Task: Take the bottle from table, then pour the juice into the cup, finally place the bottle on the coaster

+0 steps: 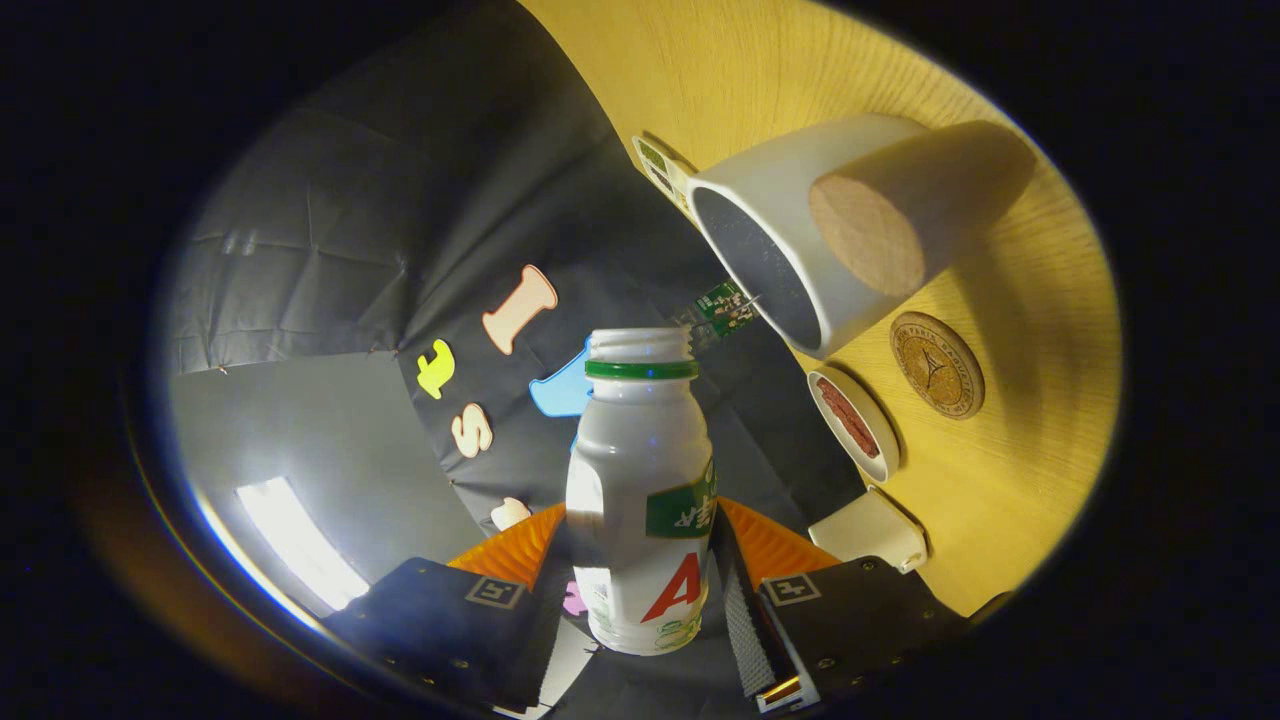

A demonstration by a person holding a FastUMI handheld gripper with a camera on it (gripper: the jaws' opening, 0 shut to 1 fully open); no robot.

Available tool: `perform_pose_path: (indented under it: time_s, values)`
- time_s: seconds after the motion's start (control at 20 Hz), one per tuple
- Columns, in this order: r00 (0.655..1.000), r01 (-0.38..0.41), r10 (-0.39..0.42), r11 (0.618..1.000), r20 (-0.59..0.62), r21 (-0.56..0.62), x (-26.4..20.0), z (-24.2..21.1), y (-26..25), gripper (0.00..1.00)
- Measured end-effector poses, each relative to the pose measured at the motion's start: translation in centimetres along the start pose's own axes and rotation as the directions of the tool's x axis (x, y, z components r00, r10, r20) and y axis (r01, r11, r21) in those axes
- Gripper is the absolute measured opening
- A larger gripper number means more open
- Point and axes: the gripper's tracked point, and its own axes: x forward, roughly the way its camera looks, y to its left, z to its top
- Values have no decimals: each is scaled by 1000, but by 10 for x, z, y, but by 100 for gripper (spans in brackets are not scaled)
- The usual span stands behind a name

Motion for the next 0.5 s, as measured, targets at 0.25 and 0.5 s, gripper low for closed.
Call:
perform_pose_path:
  time_s: [0.25,0.5]
  values:
    - [1000,-3,3,999,17,33,-5,5,2,72]
    - [999,-14,11,997,35,80,-4,2,4,71]
